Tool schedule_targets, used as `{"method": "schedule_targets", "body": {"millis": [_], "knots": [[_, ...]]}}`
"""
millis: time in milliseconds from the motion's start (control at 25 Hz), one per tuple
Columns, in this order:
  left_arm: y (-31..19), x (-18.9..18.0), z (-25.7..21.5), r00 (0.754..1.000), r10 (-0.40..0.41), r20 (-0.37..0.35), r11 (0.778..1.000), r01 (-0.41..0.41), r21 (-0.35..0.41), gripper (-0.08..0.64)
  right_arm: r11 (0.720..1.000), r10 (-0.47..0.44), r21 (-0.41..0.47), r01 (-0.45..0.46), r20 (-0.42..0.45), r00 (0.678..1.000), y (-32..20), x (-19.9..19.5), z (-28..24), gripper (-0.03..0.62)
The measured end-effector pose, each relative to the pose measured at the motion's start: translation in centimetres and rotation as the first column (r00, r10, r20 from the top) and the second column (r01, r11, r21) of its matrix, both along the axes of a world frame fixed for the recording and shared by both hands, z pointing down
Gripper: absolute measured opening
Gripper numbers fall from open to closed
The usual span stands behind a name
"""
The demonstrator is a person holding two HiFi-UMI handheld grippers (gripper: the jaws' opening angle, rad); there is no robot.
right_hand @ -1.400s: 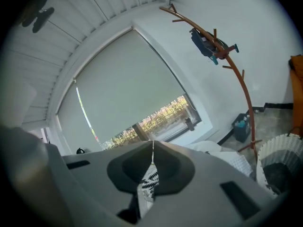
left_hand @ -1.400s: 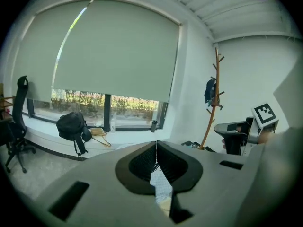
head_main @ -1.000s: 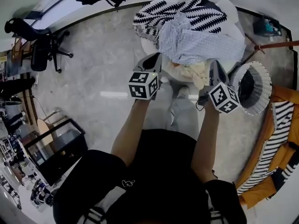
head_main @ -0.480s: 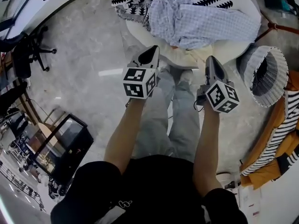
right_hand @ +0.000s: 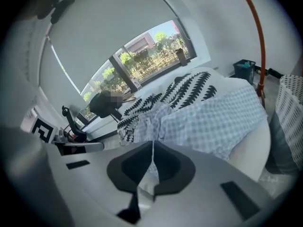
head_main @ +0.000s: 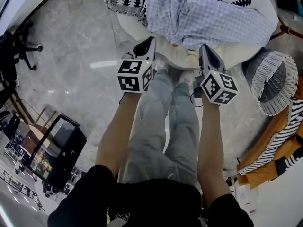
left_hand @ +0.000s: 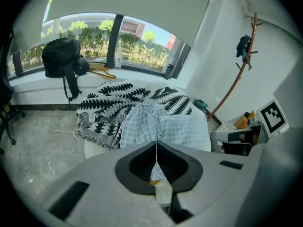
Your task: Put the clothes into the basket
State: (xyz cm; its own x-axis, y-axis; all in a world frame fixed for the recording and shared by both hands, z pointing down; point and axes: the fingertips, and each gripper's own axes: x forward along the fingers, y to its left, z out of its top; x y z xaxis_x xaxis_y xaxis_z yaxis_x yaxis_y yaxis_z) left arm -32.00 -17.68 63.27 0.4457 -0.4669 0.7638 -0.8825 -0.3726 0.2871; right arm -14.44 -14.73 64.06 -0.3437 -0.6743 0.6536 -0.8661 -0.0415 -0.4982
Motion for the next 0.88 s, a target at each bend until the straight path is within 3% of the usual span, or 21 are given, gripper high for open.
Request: {"method": "schedule_targets", "body": {"millis": [240, 280, 360, 400, 480, 560, 680, 760, 880], "knots": [[-1.0, -1.4, 4.7, 1.000, 0.016, -0.004, 1.000, -0.017, -0.022, 0.011, 0.994, -0.105, -0.041, 0.106, 0.030, 0.994, -2.0, -3.9, 4.6, 0.018], [-1.3, -1.6, 5.3, 1.000, 0.025, -0.005, 0.999, -0.026, -0.025, 0.011, 0.992, -0.118, -0.046, 0.119, 0.031, 0.993, -2.5, -4.3, 5.1, 0.035], [-1.9, -2.3, 6.5, 0.999, 0.039, -0.001, 0.999, -0.039, -0.035, 0.025, 0.987, -0.149, -0.056, 0.151, 0.026, 0.988, -3.6, -5.1, 6.0, 0.138], [-2.4, -2.5, 7.1, 0.999, 0.045, 0.003, 0.998, -0.044, -0.043, 0.067, 0.985, -0.164, -0.061, 0.165, 0.019, 0.986, -4.3, -5.3, 6.4, 0.161], [-3.5, -2.7, 8.5, 0.998, 0.058, 0.010, 0.996, -0.057, -0.061, 0.132, 0.981, -0.186, -0.063, 0.185, -0.006, 0.983, -5.9, -5.5, 7.0, 0.167], [-4.5, -2.6, 9.8, 0.997, 0.072, 0.018, 0.995, -0.071, -0.070, 0.150, 0.977, -0.208, -0.062, 0.205, -0.038, 0.977, -7.4, -5.7, 7.8, 0.187], [-6.0, -2.5, 11.9, 0.998, 0.070, 0.007, 0.995, -0.070, -0.074, 0.174, 0.972, -0.231, -0.066, 0.224, -0.110, 0.967, -9.3, -5.6, 9.3, 0.215], [-7.2, -2.5, 12.9, 0.998, 0.062, -0.016, 0.995, -0.063, -0.072, 0.193, 0.970, -0.242, -0.071, 0.232, -0.204, 0.948, -10.8, -5.1, 10.2, 0.234], [-8.5, -2.3, 14.2, 0.998, 0.049, -0.048, 0.996, -0.053, -0.076, 0.221, 0.955, -0.291, -0.064, 0.289, -0.386, 0.875, -13.1, -4.1, 10.8, 0.257]]}}
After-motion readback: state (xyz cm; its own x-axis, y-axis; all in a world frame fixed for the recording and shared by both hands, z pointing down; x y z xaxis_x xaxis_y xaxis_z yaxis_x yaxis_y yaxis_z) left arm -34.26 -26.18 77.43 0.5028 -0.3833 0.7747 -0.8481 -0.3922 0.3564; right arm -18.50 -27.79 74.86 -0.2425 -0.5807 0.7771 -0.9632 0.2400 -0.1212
